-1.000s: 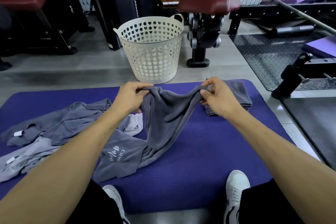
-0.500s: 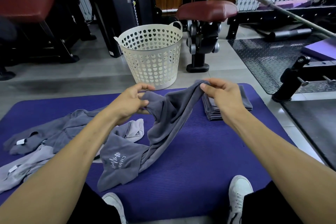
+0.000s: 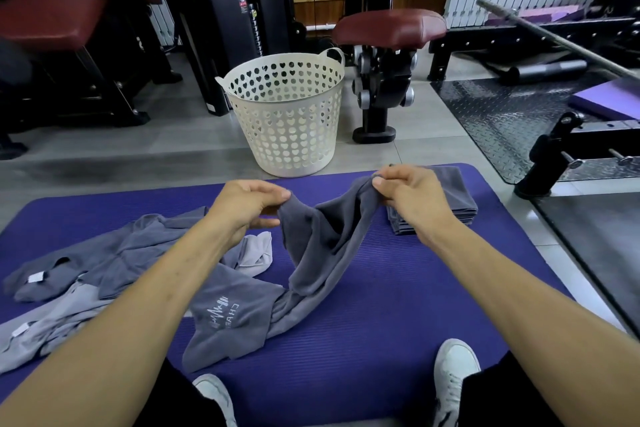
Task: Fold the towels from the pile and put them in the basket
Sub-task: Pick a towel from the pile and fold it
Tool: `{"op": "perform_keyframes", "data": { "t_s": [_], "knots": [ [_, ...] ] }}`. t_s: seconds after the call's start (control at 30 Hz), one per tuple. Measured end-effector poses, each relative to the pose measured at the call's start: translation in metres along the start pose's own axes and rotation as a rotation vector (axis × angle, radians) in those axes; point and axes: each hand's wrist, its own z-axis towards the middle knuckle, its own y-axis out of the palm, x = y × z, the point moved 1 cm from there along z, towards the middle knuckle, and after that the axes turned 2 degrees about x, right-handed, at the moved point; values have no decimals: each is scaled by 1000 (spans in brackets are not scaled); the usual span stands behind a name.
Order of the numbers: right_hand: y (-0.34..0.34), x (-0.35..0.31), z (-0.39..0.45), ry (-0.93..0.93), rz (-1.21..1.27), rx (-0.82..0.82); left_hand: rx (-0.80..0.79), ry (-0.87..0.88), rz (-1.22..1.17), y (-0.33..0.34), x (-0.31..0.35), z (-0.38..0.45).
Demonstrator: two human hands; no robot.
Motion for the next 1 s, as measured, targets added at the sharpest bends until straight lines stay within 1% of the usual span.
{"op": "perform_keyframes", "data": {
  "t_s": [0.07,0.13,0.23,0.3,0.33,0.37,0.4,0.47,0.53,0.6,0.67,0.73,0.8,0.87,1.0],
  "knots": [
    [1,5,0,-43,-183,3,8,-49,105,1,-7,3],
    [0,12,-1,-86,-374,54,47,-70,268,3,-13,5],
    [-3,20,-3,-243,-745,107,115,-15,615,4,-16,5],
    [-4,19,-5,-312,-926,178,172,58,853,4,-13,4],
    [-5,17,-5,-330,-969,212,190,76,906,5,-11,3],
    [-7,15,-4,-339,-993,245,189,82,906,6,-9,1],
    [-10,13,-4,-329,-1000,269,171,80,836,7,-9,1],
    [-17,7,-3,-289,-940,309,145,56,569,8,-8,-1],
    [-26,-2,-2,-220,-760,355,147,43,327,7,-4,0],
    [-34,-14,-1,-140,-548,392,158,86,155,5,8,-1],
    [-38,-30,-1,-107,-359,409,164,155,21,2,30,-5],
    [-38,-54,-1,-107,-229,411,194,237,-58,-1,61,-12],
    [-35,-87,-4,-136,-143,407,230,307,-164,-5,98,-22],
    [-32,-129,-12,-221,-90,425,269,383,-275,-8,135,-36],
    [-26,-215,-36,-400,-24,461,324,607,-421,-17,195,-72]
  ]
}}
